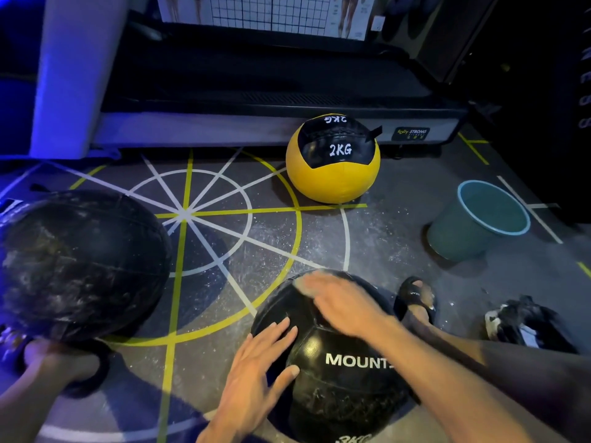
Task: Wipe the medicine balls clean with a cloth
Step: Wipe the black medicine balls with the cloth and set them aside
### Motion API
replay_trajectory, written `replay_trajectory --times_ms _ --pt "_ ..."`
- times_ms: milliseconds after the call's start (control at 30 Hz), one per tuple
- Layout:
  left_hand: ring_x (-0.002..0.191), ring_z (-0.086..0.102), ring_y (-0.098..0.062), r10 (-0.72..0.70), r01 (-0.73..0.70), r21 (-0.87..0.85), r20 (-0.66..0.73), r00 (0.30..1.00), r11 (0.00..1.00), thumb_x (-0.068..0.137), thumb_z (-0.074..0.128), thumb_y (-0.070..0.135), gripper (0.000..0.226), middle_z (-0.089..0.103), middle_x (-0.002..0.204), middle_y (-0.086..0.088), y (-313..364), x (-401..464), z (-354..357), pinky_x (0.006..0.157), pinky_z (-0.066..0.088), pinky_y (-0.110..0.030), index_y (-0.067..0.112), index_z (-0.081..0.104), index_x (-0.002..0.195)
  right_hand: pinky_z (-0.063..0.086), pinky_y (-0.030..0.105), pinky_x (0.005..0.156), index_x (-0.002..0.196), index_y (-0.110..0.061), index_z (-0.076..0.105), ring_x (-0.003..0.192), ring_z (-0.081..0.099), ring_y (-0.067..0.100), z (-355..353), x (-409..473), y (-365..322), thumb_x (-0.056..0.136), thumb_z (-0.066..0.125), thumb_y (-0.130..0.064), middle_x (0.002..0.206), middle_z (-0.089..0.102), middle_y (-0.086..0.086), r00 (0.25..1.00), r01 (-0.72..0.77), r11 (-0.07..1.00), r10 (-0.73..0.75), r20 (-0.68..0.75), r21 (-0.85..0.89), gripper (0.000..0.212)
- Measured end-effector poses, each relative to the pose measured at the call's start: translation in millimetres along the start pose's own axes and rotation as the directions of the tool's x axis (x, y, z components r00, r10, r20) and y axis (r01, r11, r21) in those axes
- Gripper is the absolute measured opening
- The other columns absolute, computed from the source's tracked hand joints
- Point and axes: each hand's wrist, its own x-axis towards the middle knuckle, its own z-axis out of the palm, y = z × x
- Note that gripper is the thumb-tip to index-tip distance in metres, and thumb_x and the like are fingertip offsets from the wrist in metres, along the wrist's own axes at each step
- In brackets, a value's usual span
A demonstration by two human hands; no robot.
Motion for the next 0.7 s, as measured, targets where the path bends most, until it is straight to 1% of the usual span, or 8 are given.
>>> replay_trajectory --times_ms 67,133,267,333,400,500,600,700 --pt "0.151 0.014 0.009 0.010 -0.010 0.011 0.000 1.000 1.000 0.097 0.046 0.072 0.056 0.016 0.160 0.041 4 2 1 0.127 0.014 -0.039 0.058 0.034 0.150 0.058 0.036 0.093 0.136 -0.024 0.058 0.097 0.070 0.012 -13 6 29 0.110 0.031 -0.025 0.128 0.068 0.006 0.967 -0.248 0.968 0.250 -0.056 0.050 0.037" --pt "0.151 0.014 0.009 0.017 -0.017 0.007 -0.006 1.000 1.000 0.097 0.047 0.071 0.056 0.017 0.160 0.042 9 4 4 0.127 0.014 -0.036 0.060 0.034 0.149 0.057 0.035 0.093 0.123 -0.019 0.064 0.096 0.069 0.016 -14 14 26 0.110 0.030 -0.026 0.118 0.071 0.008 0.945 -0.321 0.947 0.322 -0.055 0.025 0.037" --pt "0.151 0.021 0.005 0.009 -0.009 0.024 -0.030 1.000 1.000 0.096 0.049 0.071 0.054 0.023 0.159 0.040 -2 4 11 0.125 0.023 -0.043 0.064 0.035 0.147 0.056 0.045 0.090 0.116 -0.015 0.060 0.110 0.059 0.024 18 22 -47 0.104 0.033 -0.020 0.123 0.060 0.008 0.992 0.019 0.999 -0.013 0.124 -0.047 0.030" --pt "0.151 0.020 0.006 -0.004 0.005 0.020 -0.029 1.000 1.000 0.095 0.050 0.070 0.056 0.021 0.159 0.041 -4 3 8 0.125 0.023 -0.042 0.066 0.031 0.148 0.057 0.041 0.090 0.125 -0.022 0.058 0.113 0.061 0.020 14 22 -47 0.104 0.033 -0.021 0.128 0.061 0.002 0.993 0.055 0.998 -0.053 0.103 -0.021 0.033" --pt "0.151 0.017 0.008 -0.006 0.006 0.002 -0.025 1.000 1.000 0.096 0.051 0.069 0.057 0.019 0.159 0.042 -1 2 4 0.126 0.018 -0.039 0.064 0.030 0.149 0.058 0.032 0.087 0.129 -0.025 0.058 0.095 0.066 0.010 0 23 -17 0.109 0.031 -0.027 0.108 0.068 -0.003 0.995 -0.081 0.997 0.081 0.062 -0.004 0.034" --pt "0.151 0.014 0.010 0.001 -0.001 -0.008 -0.009 1.000 1.000 0.097 0.053 0.065 0.054 0.017 0.159 0.043 5 2 1 0.127 0.012 -0.038 0.061 0.035 0.148 0.057 0.035 0.081 0.107 -0.015 0.065 0.075 0.068 0.014 -24 17 41 0.111 0.033 -0.035 0.073 0.062 -0.002 0.920 -0.391 0.915 0.388 0.045 0.096 0.037" --pt "0.151 0.014 0.010 -0.001 0.001 -0.018 -0.011 1.000 1.000 0.097 0.055 0.064 0.055 0.018 0.159 0.043 5 2 1 0.127 0.012 -0.038 0.061 0.035 0.148 0.054 0.031 0.090 0.117 -0.016 0.068 0.091 0.072 0.014 -17 17 44 0.111 0.034 -0.034 0.095 0.074 0.003 0.898 -0.435 0.886 0.439 0.011 0.159 0.039" --pt "0.151 0.020 0.007 -0.004 0.003 -0.012 -0.019 1.000 1.000 0.097 0.053 0.066 0.055 0.025 0.158 0.040 3 6 3 0.126 0.018 -0.040 0.064 0.033 0.148 0.056 0.040 0.098 0.125 -0.023 0.067 0.111 0.066 0.020 14 32 -16 0.106 0.029 -0.029 0.130 0.065 0.007 0.985 -0.169 0.985 0.168 0.024 0.045 0.042"
